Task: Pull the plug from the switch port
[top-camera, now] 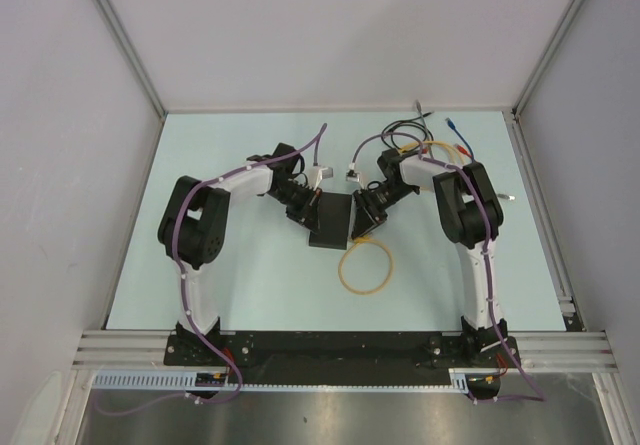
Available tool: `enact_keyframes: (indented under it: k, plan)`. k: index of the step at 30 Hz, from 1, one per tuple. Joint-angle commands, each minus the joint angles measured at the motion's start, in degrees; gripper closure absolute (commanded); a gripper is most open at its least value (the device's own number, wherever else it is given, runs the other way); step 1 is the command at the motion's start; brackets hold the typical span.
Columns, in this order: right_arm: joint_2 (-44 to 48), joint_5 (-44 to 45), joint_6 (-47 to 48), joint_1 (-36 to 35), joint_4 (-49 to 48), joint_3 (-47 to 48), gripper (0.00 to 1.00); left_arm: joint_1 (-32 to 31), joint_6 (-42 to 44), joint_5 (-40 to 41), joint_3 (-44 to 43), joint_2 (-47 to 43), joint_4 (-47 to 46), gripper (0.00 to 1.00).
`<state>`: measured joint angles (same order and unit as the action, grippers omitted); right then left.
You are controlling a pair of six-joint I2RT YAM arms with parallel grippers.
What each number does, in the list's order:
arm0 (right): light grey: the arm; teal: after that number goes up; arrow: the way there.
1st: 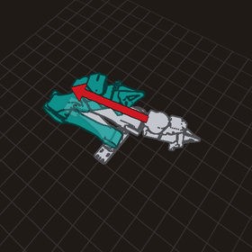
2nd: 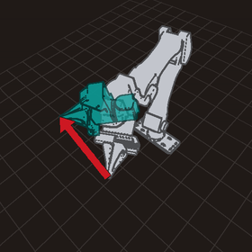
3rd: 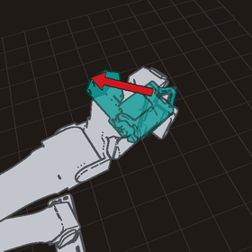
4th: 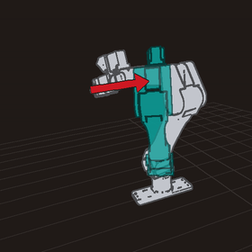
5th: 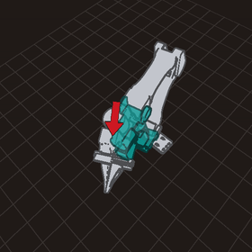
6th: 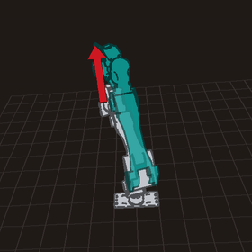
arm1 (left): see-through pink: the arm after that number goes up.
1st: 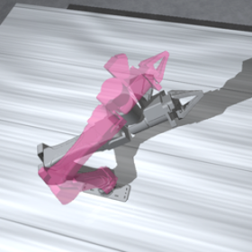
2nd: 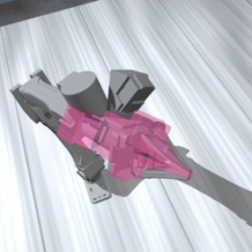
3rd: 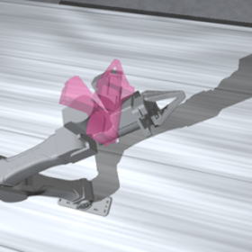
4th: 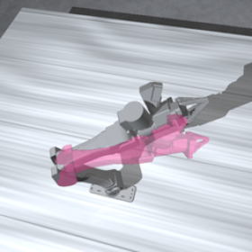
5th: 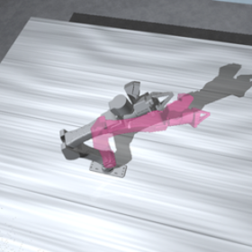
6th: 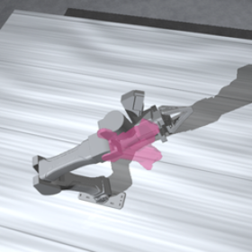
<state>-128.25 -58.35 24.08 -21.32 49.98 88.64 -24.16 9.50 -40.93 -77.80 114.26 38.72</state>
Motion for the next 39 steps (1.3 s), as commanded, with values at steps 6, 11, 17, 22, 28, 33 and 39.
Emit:
enact_keyframes:
  k: [6,11,17,22,28,33,39]
  plan:
    - [-2.0,0.0,3.2,-1.2,2.6,1.9,0.68,-0.5,1.3,3.1,-1.0,1.5,-0.2,1.0]
    - [-3.1,-0.1,2.2,-2.0,2.0,3.1,0.69,-0.5,1.3,3.2,-0.4,1.4,-0.1,1.0]
    - [-4.0,0.2,0.7,-2.0,0.9,4.3,0.73,-0.5,1.5,3.7,-0.2,1.1,-0.2,1.0]
    - [-4.2,-0.2,1.3,-2.0,1.2,4.3,0.8,-0.5,1.6,3.8,-0.2,1.2,-0.3,1.0]
    - [-3.4,2.7,3.1,-1.9,1.8,2.5,0.9,-0.5,1.3,4.0,-0.2,1.6,-0.3,1.0]
    - [-3.0,6.5,2.9,-2.0,1.5,0.6,1.0,-0.6,1.1,4.1,-0.6,1.9,-0.7,1.0]
    - [-3.1,6.4,1.8,-2.1,1.2,2.1,1.0,-0.6,1.1,4.1,-0.8,2.1,-0.7,1.0]
